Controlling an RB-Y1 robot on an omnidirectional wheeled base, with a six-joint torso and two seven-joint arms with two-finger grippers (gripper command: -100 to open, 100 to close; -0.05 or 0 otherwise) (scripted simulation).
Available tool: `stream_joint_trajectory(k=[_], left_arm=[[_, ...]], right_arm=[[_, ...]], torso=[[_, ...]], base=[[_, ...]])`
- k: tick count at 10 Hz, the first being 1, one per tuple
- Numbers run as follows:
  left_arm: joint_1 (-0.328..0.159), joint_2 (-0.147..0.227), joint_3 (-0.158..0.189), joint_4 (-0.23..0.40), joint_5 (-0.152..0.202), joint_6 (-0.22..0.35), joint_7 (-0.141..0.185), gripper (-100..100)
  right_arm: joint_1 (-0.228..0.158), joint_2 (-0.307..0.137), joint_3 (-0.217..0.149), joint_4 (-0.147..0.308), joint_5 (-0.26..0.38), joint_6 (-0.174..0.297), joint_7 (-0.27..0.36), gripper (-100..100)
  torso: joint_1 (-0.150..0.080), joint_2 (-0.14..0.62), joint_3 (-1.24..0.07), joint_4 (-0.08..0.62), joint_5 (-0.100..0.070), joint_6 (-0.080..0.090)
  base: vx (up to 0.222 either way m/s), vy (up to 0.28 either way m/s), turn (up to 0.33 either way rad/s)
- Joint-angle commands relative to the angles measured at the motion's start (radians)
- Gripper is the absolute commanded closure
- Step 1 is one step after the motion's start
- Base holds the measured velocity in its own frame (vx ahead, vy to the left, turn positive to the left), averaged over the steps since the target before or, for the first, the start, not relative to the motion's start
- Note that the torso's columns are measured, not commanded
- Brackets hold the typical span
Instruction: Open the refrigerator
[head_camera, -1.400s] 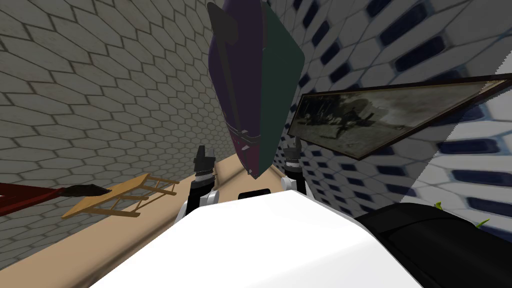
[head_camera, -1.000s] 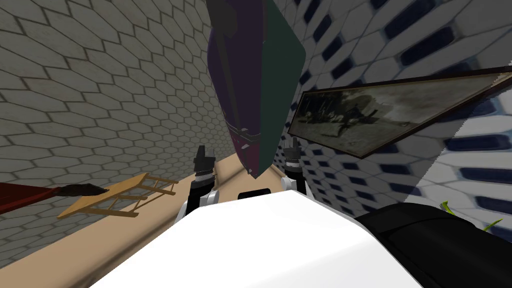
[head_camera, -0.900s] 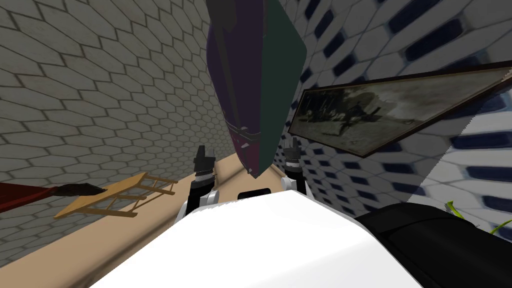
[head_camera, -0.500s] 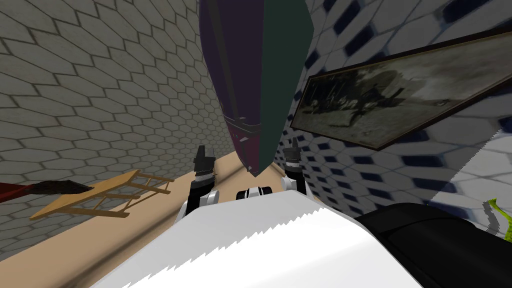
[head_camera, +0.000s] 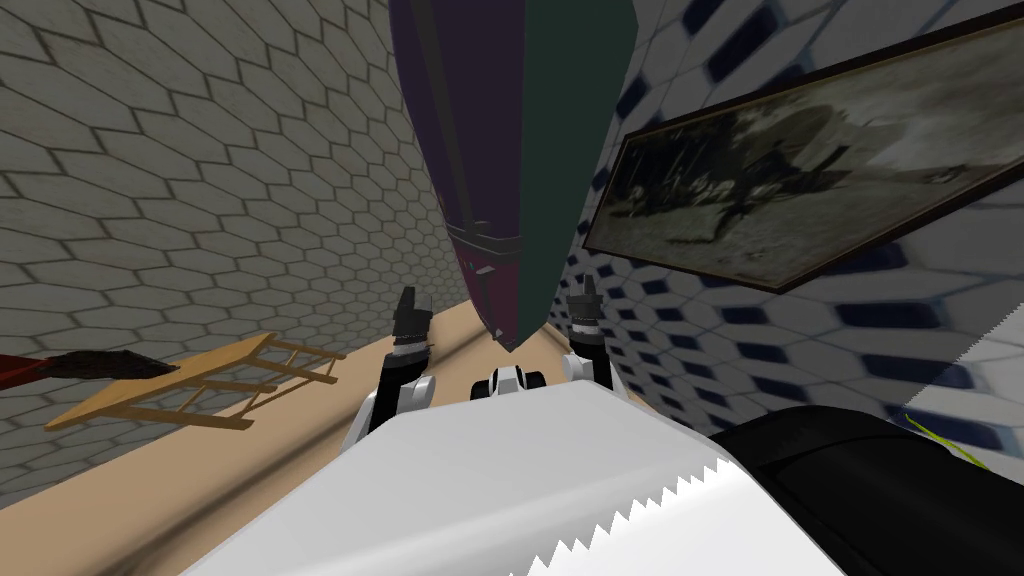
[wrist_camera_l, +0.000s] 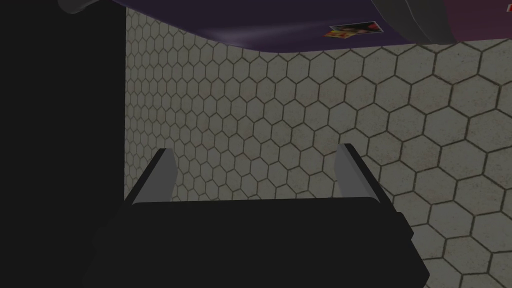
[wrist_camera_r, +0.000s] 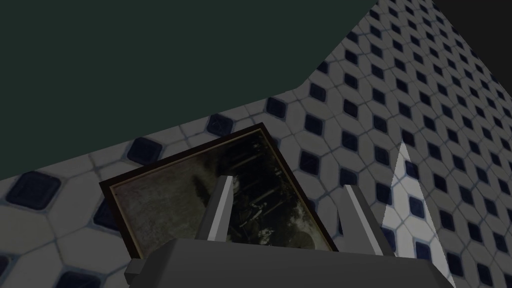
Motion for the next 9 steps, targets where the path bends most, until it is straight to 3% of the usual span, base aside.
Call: stream_joint_trajectory(k=[1,9], left_arm=[[-0.063,0.025,0.022,0.034,0.001,0.041,-0.006,-100],[-0.295,0.063,0.102,0.143,0.003,0.194,-0.027,-100]], right_arm=[[0.0,0.0,0.0,0.0,0.0,0.0,0.0,0],[0.0,0.0,0.0,0.0,0.0,0.0,0.0,0]], torso=[[0.0,0.0,0.0,0.0,0.0,0.0],[0.002,0.0,0.0,0.0,0.0,0.0]], base=[[-0.008,-0.064,0.059],[-0.011,-0.075,0.051]])
